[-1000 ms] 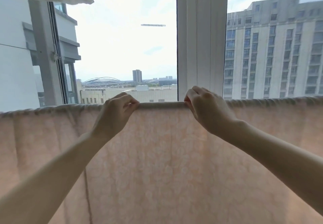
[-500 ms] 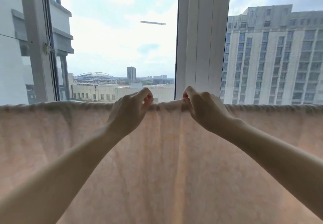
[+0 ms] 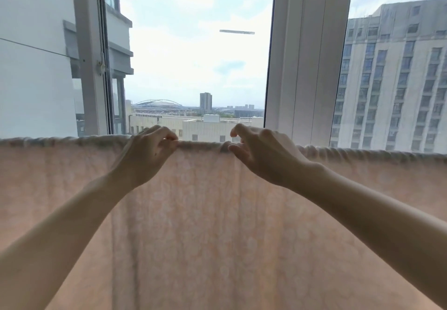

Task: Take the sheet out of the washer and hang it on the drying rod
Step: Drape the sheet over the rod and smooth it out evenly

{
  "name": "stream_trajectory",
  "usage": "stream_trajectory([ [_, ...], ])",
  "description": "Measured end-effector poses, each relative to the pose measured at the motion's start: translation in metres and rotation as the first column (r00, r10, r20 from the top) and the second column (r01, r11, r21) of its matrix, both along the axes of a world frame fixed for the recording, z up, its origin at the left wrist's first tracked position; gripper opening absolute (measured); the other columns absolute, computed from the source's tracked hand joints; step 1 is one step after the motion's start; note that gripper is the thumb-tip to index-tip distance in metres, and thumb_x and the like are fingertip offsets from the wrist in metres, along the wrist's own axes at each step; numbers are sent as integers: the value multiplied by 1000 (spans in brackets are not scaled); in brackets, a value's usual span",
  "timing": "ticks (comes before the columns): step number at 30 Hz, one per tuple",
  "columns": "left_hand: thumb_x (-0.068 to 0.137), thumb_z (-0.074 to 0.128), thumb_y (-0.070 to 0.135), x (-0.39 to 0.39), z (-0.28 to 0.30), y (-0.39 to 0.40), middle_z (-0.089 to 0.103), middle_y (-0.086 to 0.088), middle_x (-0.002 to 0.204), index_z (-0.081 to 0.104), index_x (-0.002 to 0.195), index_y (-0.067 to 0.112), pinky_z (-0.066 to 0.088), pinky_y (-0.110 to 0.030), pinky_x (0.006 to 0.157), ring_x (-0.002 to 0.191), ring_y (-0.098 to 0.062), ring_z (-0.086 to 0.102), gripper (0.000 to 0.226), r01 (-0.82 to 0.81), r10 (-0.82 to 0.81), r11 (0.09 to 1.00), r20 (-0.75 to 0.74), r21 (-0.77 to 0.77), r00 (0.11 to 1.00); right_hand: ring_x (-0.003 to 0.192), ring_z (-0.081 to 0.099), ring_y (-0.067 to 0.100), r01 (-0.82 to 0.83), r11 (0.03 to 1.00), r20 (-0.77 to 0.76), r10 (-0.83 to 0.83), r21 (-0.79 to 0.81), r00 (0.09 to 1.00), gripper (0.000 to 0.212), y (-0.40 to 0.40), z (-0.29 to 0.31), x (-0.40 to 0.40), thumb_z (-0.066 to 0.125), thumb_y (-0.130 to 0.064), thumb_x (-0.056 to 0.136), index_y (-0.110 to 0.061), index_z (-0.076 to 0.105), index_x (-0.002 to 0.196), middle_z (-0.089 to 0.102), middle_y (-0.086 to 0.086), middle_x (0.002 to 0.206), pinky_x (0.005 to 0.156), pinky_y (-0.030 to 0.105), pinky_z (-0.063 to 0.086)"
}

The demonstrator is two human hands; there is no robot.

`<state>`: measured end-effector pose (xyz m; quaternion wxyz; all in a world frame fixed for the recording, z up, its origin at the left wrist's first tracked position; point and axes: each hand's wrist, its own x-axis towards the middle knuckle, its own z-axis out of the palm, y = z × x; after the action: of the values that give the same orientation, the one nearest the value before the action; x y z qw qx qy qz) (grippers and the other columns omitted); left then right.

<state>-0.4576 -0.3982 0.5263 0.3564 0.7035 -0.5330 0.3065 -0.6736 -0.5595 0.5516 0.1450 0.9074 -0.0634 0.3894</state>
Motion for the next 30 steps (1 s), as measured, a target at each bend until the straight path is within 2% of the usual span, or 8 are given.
stream_trajectory([
  [5,91,64,19,1,3,1,70,4,91,69,96,12,48,-21,81,86,-2,62,10,45,-66,992,-184,-119,981,63,57,12,-8,999,-11,7,-41,1000,19,4,-7,18,43,-35,101,-16,46,105,60,-1,86,61,34,55],
  [9,92,62,11,-15,6,-17,63,14,81,65,90,18,47,-13,77,80,5,58,8,72,-100,982,-156,-176,983,53,49,9,26,996,9,-25,-89,1000,7,6,-4,28,48,-16,100,-17,42,97,52,-4,71,55,32,52],
  [11,93,61,11,-25,5,-26,63,15,81,64,90,19,46,-9,74,80,4,59,9,125,-151,974,-132,-189,980,57,53,12,37,996,20,-36,-77,999,6,6,-1,29,45,-20,101,-17,45,96,55,-5,73,57,34,53],
  [14,94,60,14,-27,5,-28,66,9,88,66,95,14,48,-10,78,87,0,61,7,182,-205,965,-111,-187,972,59,55,10,26,999,24,-26,-36,999,15,9,1,33,41,-31,101,-18,48,99,58,-6,78,59,30,51],
  [17,96,57,16,-15,6,-15,68,5,99,68,102,12,45,-8,78,91,-5,61,13,118,-126,977,-34,-175,991,61,57,10,-7,1000,19,7,-19,1000,18,16,1,43,44,-34,100,-19,50,106,61,-6,84,59,26,49],
  [21,99,50,23,17,2,11,65,7,104,67,108,15,44,-25,82,97,-9,55,21,-35,37,997,28,-68,999,72,60,12,-54,998,0,54,-32,999,22,34,-2,65,44,-34,99,-17,52,110,64,-3,94,67,30,52],
  [25,100,47,27,52,-7,37,67,3,110,64,116,16,48,-32,92,103,-10,57,26,-43,43,999,40,-10,998,70,51,11,-58,998,-3,58,-27,998,25,52,-9,93,40,-35,100,-17,52,111,62,-3,94,65,27,41],
  [30,102,45,27,86,-5,63,67,3,110,66,116,14,46,-30,90,105,-9,56,29,4,-1,998,55,-55,999,81,59,15,-30,999,7,30,-26,1000,27,78,-8,127,42,-38,99,-18,52,114,63,-2,100,72,33,51],
])
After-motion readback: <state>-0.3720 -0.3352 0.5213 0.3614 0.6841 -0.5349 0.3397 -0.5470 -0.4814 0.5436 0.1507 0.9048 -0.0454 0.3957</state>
